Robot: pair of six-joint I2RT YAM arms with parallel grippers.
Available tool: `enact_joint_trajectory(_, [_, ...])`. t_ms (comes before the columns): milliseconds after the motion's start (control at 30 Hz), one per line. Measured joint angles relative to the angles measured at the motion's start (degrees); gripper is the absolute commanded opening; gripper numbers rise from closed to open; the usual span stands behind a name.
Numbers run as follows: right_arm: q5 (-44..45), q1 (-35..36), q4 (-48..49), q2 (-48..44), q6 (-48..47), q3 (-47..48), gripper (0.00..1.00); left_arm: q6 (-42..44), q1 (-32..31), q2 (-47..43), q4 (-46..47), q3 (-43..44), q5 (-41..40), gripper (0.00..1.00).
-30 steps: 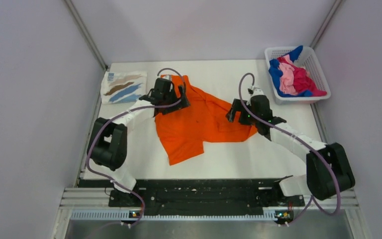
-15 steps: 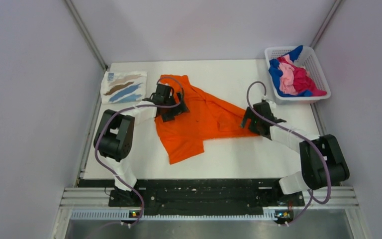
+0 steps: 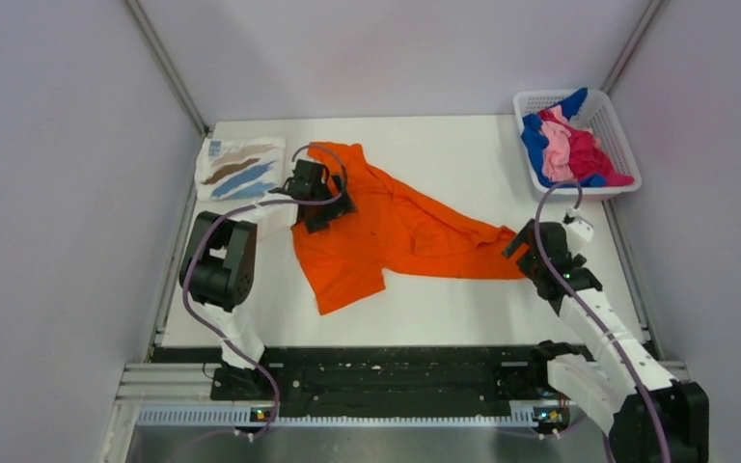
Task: Fold and stack the t-shirts
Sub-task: Flatten out the tshirt
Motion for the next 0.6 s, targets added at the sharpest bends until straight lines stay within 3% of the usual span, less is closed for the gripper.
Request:
enact_joint_trajectory(267, [-11.54,0.00,10.54,-0.33,-6.54,-1.42,0.99,0.81,0.90,2.45,-3.63,4.28,-0.74,0.99])
enact_joint_trajectory(467, [-20.92,0.00,20.72,15.50,-9.97,-0.42,0.99,0.83,2.45,6.47,-5.53,10.14,0.15,0.99])
enact_joint_trajectory(600, [-21.20,0.02,25.77,24.87,-10.82,2.62,0.99,0.83,3.69,9.46,-7.48,14.73,0.28,0.99])
